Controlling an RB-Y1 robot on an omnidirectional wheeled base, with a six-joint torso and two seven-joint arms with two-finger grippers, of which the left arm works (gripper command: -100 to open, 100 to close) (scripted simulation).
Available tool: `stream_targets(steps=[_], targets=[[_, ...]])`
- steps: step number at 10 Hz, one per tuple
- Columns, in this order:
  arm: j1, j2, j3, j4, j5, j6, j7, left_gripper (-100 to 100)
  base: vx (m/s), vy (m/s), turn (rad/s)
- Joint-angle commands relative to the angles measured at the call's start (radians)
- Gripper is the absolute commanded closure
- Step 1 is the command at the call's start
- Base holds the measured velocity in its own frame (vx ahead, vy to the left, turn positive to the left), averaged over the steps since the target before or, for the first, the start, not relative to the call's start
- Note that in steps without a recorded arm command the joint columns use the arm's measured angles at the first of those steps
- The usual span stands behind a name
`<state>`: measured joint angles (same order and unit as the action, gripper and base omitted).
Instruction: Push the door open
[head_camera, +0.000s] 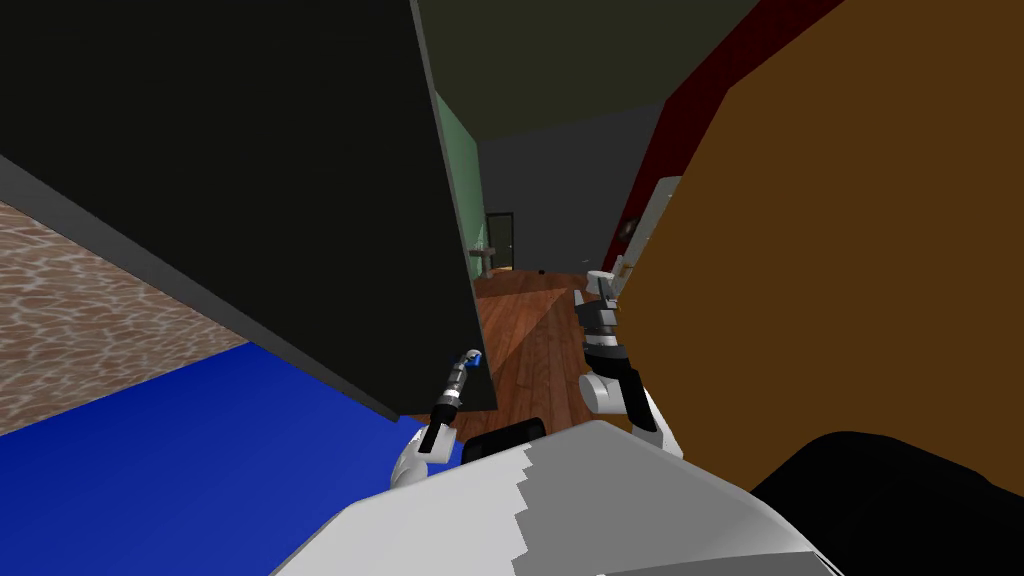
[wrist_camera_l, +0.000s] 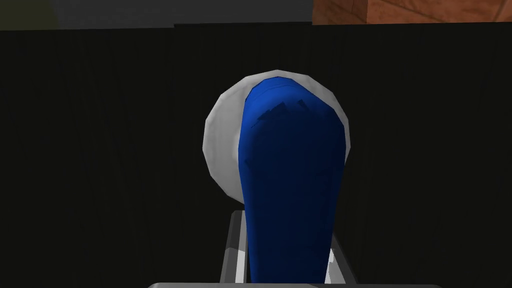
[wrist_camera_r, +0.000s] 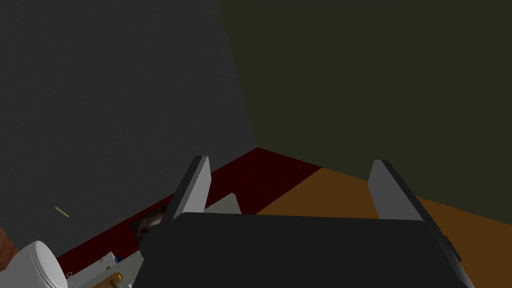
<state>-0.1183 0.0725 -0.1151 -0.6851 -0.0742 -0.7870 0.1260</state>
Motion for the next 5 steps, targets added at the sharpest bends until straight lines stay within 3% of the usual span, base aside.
stream_targets(steps=[1, 5], targets=[[-0.001, 0.013, 0.029, 0.003, 0.006, -0.003, 0.001, 100, 0.068, -0.074, 0.104], [0.001, 0.018, 0.069, 0.005, 0.010, -0.002, 0.003, 100, 0.137, -0.145, 0.104]])
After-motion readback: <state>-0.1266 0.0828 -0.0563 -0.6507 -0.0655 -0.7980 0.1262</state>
